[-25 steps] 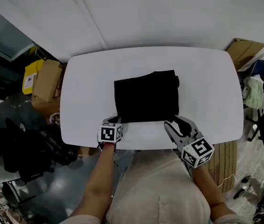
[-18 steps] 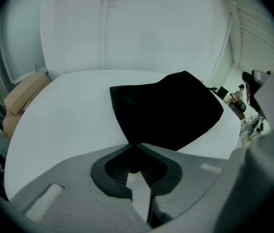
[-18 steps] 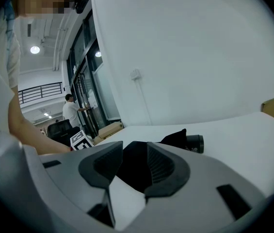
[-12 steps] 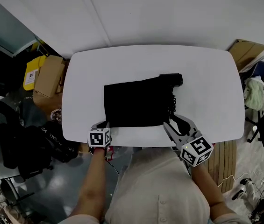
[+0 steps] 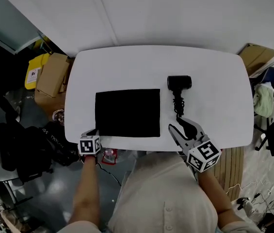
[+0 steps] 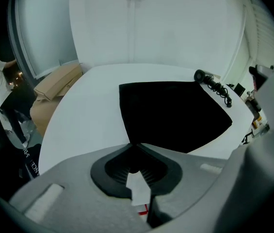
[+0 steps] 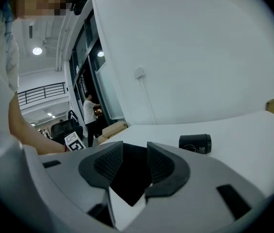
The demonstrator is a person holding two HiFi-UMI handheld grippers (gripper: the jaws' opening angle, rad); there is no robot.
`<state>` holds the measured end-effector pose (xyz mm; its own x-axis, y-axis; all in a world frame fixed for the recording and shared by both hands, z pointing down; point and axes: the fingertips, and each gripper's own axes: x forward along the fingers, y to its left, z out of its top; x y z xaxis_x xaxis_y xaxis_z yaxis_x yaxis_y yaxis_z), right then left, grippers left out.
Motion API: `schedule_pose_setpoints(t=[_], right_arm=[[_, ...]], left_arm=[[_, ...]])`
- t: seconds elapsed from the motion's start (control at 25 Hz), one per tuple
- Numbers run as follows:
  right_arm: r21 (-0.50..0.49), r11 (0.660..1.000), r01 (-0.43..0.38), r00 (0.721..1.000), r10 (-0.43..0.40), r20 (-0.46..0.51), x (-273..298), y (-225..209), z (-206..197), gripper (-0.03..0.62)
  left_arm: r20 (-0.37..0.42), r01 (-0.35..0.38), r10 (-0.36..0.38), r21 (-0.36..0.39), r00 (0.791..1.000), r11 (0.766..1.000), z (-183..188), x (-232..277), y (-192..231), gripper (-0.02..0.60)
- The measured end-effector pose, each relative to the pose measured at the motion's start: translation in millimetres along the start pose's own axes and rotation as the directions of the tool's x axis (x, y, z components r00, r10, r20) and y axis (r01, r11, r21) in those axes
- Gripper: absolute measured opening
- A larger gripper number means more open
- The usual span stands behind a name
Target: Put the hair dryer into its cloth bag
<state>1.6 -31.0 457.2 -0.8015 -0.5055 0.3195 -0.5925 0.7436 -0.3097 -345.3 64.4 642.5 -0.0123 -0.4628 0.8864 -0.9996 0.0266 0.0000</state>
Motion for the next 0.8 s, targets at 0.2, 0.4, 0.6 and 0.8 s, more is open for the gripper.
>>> schedule_pose_setpoints(t=[0.2, 0.4, 0.6, 0.8], right_arm=[[-0.002, 1.000, -0.009, 1.000, 0.009, -0.006, 2, 3, -1, 0.158], [-0.004, 1.000, -0.010, 1.000, 0.010, -0.004, 3, 4, 0, 0.158], [-0.005, 1.000, -0.008, 1.000, 0.008, 0.001, 4, 4, 2, 0.158], [-0.003, 1.000, -0.007, 1.000, 0.007, 0.005, 5, 4, 3, 0.158]], left_arm=[[0.017, 0.007, -0.006, -0.020, 1.000, 1.000, 0, -1, 12, 0.029], [0.067, 0.091, -0.082, -0.152, 0.994, 0.984, 1, -1, 8, 0.211], [0.162, 0.092, -0.069, -0.140, 0.984, 0.986, 21, -26, -7, 0.245], [0.244, 0.121, -0.102, -0.063, 0.964, 0.991, 52, -49, -45, 0.245]])
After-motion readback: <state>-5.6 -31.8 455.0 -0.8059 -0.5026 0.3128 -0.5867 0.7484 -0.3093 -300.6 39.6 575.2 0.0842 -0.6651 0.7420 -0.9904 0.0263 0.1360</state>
